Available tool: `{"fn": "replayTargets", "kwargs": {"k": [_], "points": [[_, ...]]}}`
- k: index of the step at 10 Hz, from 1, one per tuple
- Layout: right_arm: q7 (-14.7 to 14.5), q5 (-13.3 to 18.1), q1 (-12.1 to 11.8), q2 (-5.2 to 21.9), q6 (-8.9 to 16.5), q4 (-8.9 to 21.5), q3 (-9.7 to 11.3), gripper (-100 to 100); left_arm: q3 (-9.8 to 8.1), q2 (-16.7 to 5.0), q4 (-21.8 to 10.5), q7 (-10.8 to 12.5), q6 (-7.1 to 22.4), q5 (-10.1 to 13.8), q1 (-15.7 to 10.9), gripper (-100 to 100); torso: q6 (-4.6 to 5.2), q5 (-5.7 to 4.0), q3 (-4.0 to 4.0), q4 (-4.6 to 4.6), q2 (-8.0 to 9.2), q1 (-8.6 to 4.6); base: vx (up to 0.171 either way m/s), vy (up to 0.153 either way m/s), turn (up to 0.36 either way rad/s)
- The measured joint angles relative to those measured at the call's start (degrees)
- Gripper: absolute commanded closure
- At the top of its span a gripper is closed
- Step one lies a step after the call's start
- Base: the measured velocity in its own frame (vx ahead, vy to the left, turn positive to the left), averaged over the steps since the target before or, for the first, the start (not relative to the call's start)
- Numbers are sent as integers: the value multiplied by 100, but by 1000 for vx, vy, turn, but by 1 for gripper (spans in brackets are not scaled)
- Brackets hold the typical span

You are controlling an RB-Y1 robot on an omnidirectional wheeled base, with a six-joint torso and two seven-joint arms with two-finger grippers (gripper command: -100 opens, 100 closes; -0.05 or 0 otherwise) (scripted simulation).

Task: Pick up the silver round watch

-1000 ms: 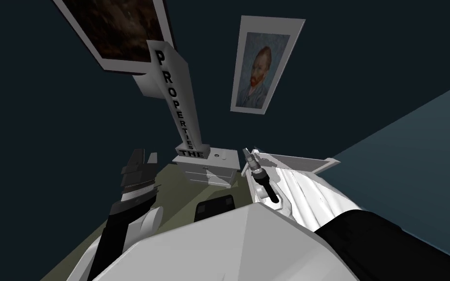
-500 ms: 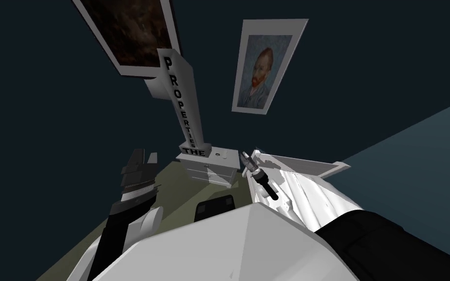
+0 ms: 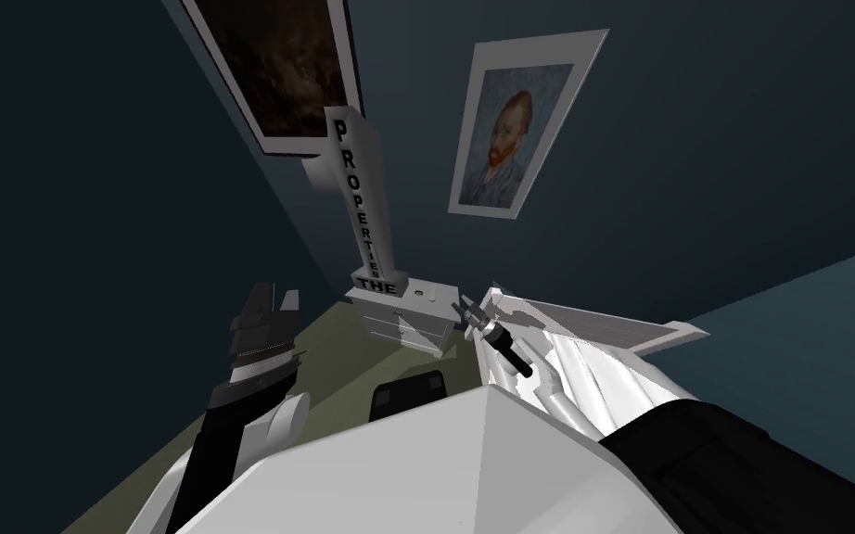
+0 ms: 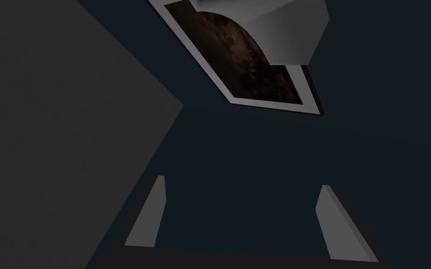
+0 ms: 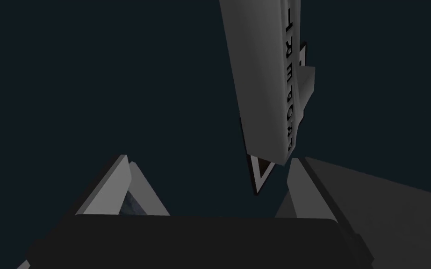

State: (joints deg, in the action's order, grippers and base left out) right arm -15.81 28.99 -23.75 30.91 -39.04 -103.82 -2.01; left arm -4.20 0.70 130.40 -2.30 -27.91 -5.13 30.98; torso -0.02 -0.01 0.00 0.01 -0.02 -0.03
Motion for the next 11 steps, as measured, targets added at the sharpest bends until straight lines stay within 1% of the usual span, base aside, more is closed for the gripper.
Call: {"fn": "replayTargets", "kwargs": {"k": [1, 2, 3, 4, 5, 6, 7, 8, 9, 10, 11], "points": [[-43, 116, 31, 62, -34, 170, 13, -100, -1, 0, 0, 0, 0, 0, 1, 0, 5, 0, -1, -1, -2, 1, -2, 18, 163], [-104, 280, 20, 195, -51, 331, 36, -100, 0, 0, 0, 0, 0, 0, 0, 0, 1, 1, -2, -1, -3, 5, 0, 12, 78], [-137, 390, 22, 270, -48, 417, 49, -100, -1, 0, 0, 0, 0, 0, 1, 0, 5, 1, -2, -1, -4, 5, 6, 22, 157], [-168, 555, 60, 427, -41, 563, 75, -100, 0, 0, 0, 0, 0, 0, 0, 0, 1, 2, -4, -1, -7, 7, 5, 19, 106], [-181, 655, 118, 520, -40, 709, 91, -100, 0, 0, 0, 0, 0, 0, 1, 0, 4, 2, -4, -2, -7, 7, 11, 32, 210], [-205, 827, 126, 672, -18, 818, 129, -100, 0, 0, 0, 0, 0, 0, 0, 0, 1, 2, -5, -2, -9, 11, 17, 25, 80], [-254, 923, 138, 727, -42, 971, 143, -100, -1, 0, 0, 0, 0, 0, 1, 0, 6, 2, -6, -2, -10, 10, 26, 44, 187], [-302, 1068, 142, 892, -97, 1135, 142, -100, 0, 0, 0, 0, 0, 0, 1, 0, 1, 4, -8, -3, -14, 15, 26, 30, 98], [-332, 1168, 211, 957, -111, 1317, 180, -100, -1, 0, 0, 0, 0, 0, 1, 0, 5, 3, -8, -3, -14, 12, 36, 47, 205], [-342, 1312, 241, 1144, -125, 1498, 198, -100, 0, 0, 0, 0, 0, 0, 1, 0, 1, 4, -10, -4, -18, 16, 30, 36, 99], [-384, 1423, 265, 1174, -111, 1627, 249, -100, -1, 0, 0, 0, 0, 0, 2, 0, 5, 3, -10, -4, -16, 16, 48, 53, 173]]}}
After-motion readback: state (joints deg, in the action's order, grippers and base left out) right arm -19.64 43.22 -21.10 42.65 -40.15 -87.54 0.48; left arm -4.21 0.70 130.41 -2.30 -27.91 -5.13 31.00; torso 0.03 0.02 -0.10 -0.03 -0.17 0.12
